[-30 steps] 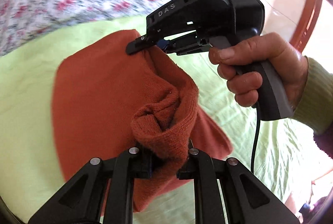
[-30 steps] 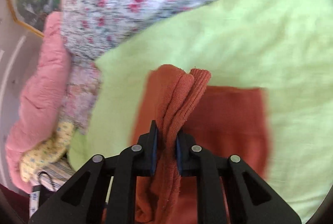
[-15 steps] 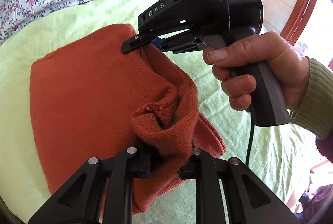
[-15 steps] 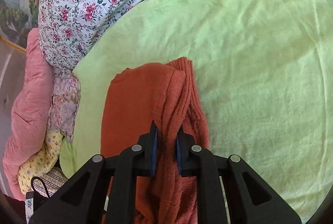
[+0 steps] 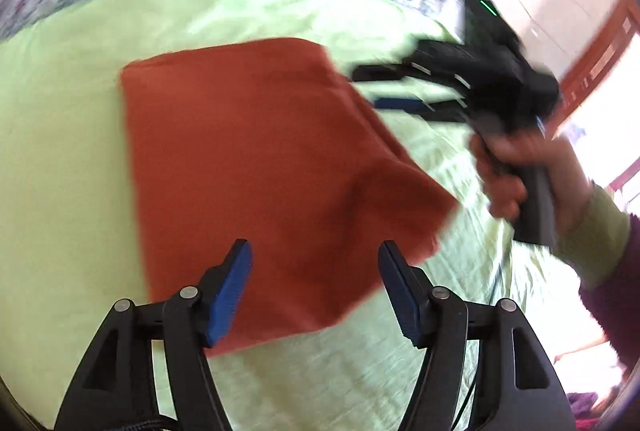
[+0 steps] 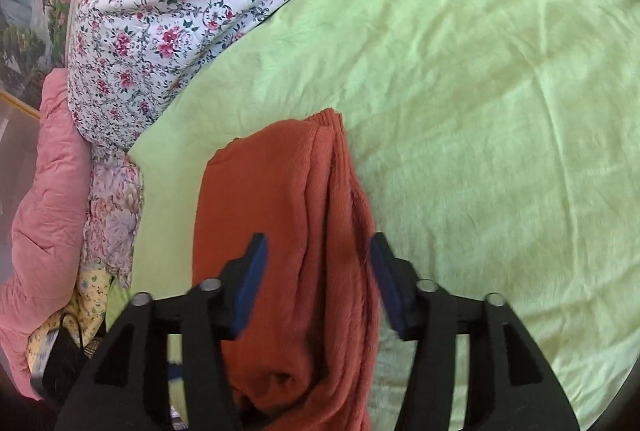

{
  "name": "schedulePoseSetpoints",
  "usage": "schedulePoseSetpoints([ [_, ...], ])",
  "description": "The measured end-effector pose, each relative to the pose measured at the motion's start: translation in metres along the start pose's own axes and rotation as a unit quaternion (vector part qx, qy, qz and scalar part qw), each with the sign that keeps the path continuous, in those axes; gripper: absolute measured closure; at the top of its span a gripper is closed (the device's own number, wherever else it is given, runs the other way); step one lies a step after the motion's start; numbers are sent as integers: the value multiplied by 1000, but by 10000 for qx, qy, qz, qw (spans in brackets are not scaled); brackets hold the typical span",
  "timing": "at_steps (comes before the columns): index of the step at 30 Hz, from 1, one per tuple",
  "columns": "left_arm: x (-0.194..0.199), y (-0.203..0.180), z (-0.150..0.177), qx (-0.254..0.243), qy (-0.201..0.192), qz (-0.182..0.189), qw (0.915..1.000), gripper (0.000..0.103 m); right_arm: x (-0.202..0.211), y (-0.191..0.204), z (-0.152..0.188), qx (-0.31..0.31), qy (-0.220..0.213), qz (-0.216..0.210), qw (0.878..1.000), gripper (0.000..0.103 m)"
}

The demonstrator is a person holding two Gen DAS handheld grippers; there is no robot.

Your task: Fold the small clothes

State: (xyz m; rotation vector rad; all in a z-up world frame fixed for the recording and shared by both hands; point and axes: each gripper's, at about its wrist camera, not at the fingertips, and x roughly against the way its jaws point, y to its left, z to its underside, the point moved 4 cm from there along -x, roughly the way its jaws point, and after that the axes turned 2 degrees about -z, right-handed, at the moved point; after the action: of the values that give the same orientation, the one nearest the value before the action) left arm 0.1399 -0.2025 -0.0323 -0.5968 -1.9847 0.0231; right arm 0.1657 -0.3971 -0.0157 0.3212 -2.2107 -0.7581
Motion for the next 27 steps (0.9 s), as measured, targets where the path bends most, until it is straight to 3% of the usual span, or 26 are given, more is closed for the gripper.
schedulePoseSetpoints([
  [2,5,24,-4,281,7,-91,9996,30,3,2,8,-79,19,-26,10000,30],
  [6,1,77,-15,872,119,-286,9957,29,0,7,20,-83,112,-84,9999,27],
  [9,-11,104,-26,1245,278,-177,9917,29,-6,6,23,-66,150,-54,9999,27],
  [13,-32,120,-41,1502,360,-11,9880,29,-16,0,22,-154,237,-110,9995,27],
  [18,-76,127,-42,1809,816,283,9797,29,-34,-5,23,-194,517,-289,9981,27],
  [21,-92,127,-46,1859,766,418,9787,29,-42,-9,22,-275,575,-454,9969,26],
  [23,-97,125,-48,1749,668,414,9815,39,-45,-10,22,-280,555,-555,9965,28],
  [24,-95,123,-48,1708,621,468,9822,51,-46,-10,22,-272,561,-557,9965,31],
  [25,-92,122,-47,1687,575,540,9825,64,-48,-10,23,-259,594,-512,9966,49],
  [26,-89,120,-47,1654,517,637,9828,71,-51,-10,24,-279,654,-439,9965,62],
  [27,-85,117,-50,1586,441,724,9837,74,-53,-10,24,-339,672,-460,9961,64],
])
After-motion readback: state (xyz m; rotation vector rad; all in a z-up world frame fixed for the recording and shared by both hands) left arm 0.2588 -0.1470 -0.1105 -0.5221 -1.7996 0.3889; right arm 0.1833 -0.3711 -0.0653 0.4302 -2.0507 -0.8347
